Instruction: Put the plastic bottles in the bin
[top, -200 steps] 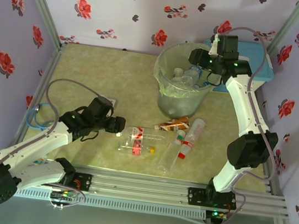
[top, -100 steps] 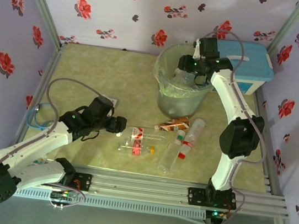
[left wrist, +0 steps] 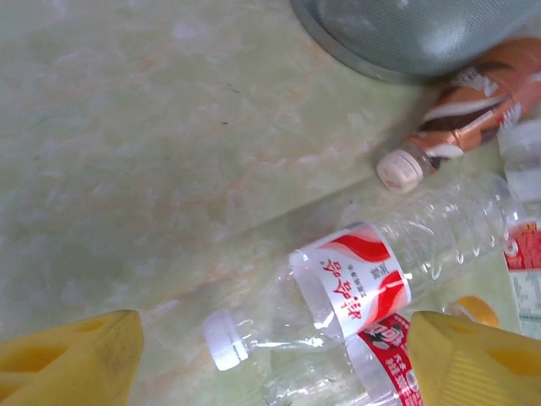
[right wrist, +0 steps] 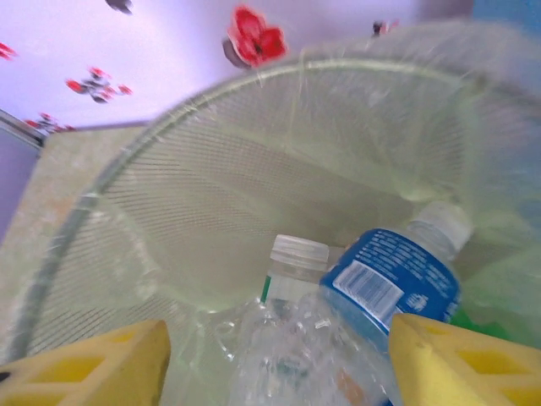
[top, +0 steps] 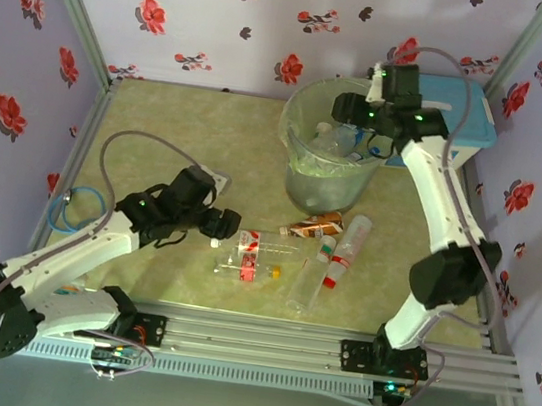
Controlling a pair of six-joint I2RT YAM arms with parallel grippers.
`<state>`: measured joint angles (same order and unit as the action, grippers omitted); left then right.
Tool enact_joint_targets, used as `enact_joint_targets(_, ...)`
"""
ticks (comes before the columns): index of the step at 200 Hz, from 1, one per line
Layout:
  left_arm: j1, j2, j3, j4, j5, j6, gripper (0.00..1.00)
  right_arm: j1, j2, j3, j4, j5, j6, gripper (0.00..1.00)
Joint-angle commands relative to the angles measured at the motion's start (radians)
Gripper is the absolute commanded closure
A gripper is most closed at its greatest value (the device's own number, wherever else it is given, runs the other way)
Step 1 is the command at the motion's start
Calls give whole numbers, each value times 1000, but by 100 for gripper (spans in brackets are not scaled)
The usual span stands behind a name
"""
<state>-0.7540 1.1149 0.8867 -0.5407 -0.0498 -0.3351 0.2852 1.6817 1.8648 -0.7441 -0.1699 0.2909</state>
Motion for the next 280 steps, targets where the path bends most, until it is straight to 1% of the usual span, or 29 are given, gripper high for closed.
enact_joint_targets(1,-37,40,60,-62,50,100,13,-34,-120,-68,14,-35,4,27)
enact_joint_targets(13,-70,48,71,-101,52,90,12,-46,-169,-111,14,-37,4,26)
enact_joint_targets(35,-161,17,44,-144,53,78,11,-71,-246,-187,12,-37,-2,25)
enact_joint_targets(56,-228,30,49,-245,52,44,10,-89,-296,-251,26,-35,1,24)
enact_joint_targets(76,-286,52,36,-288,3,33,5,-99,-315,-284,36,-42,4,24)
enact_joint_targets(89,-296,66,17,-270,-19,33,4,-104,-319,-294,40,-48,6,24)
enact_joint_targets(108,-306,95,-7,-198,-48,62,4,-107,-319,-296,36,-60,7,24)
enact_joint_targets(133,-312,151,-21,-128,-62,102,4,-109,-325,-296,24,-59,-2,24)
enact_joint_targets(157,-326,203,-19,-132,-52,130,5,-116,-335,-297,14,-51,-10,24)
enact_joint_targets(193,-341,251,-34,-136,-16,135,8,-121,-338,-304,19,-55,-9,24)
enact_joint_targets(218,-341,284,-51,-105,-16,133,10,-121,-333,-306,23,-62,-5,24)
enact_joint_targets(261,-341,377,-19,-127,-24,122,13,-123,-332,-308,25,-63,-5,24)
enact_joint_targets(280,-341,406,-7,-137,-29,120,20,-123,-334,-311,25,-62,-4,24)
